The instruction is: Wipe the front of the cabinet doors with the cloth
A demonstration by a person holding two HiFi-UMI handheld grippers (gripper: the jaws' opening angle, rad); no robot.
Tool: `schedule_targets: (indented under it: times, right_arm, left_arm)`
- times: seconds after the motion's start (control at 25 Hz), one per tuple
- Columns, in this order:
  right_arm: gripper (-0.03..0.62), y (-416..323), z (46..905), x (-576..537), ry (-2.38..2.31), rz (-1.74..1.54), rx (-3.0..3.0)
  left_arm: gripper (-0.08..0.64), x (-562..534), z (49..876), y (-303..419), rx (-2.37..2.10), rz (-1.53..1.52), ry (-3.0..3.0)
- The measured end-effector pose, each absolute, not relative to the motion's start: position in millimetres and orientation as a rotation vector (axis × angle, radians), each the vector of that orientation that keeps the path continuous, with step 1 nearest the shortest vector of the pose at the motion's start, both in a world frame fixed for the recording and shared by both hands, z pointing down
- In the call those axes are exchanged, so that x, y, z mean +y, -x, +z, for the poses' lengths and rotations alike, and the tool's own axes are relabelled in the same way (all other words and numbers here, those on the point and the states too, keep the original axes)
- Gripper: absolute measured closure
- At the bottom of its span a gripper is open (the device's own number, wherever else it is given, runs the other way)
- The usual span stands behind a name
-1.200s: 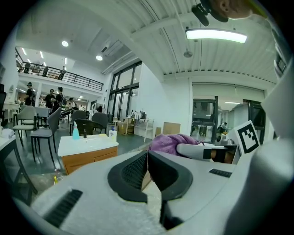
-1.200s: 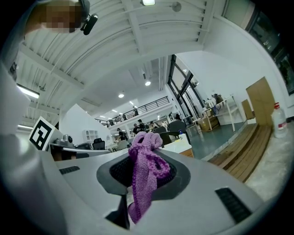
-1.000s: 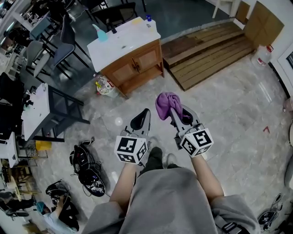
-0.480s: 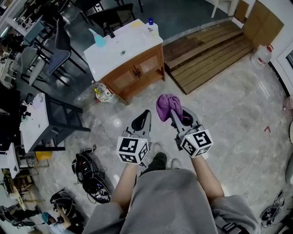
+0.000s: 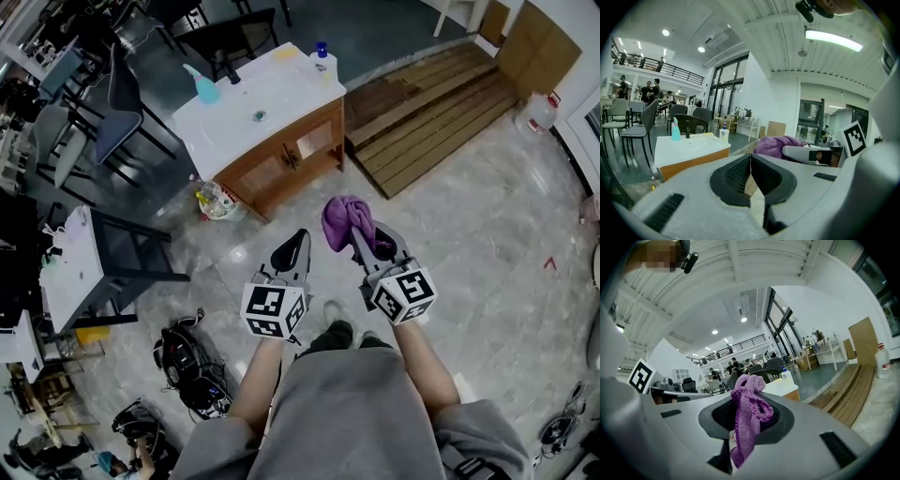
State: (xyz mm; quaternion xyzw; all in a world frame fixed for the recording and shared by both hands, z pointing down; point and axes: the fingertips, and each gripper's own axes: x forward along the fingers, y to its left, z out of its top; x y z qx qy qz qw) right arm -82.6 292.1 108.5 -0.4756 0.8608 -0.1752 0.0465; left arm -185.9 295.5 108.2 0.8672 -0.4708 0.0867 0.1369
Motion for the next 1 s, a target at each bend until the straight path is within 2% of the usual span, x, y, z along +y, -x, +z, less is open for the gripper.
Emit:
schedule_targets:
  times: [0.44, 1.0]
  right_arm:
    - [0.522, 99.5, 128.1, 267.7, 1.505, -0.581, 2.606]
    - [0.523, 82.7, 162.5, 189.3, 1.539, -0.643, 2.587]
  left_arm:
    - [0.549, 263.8, 130.9, 214.0, -1.332, 0.287, -2.477]
    - [0.549, 192.2, 166.1, 195.8, -1.278, 0.348, -2.442]
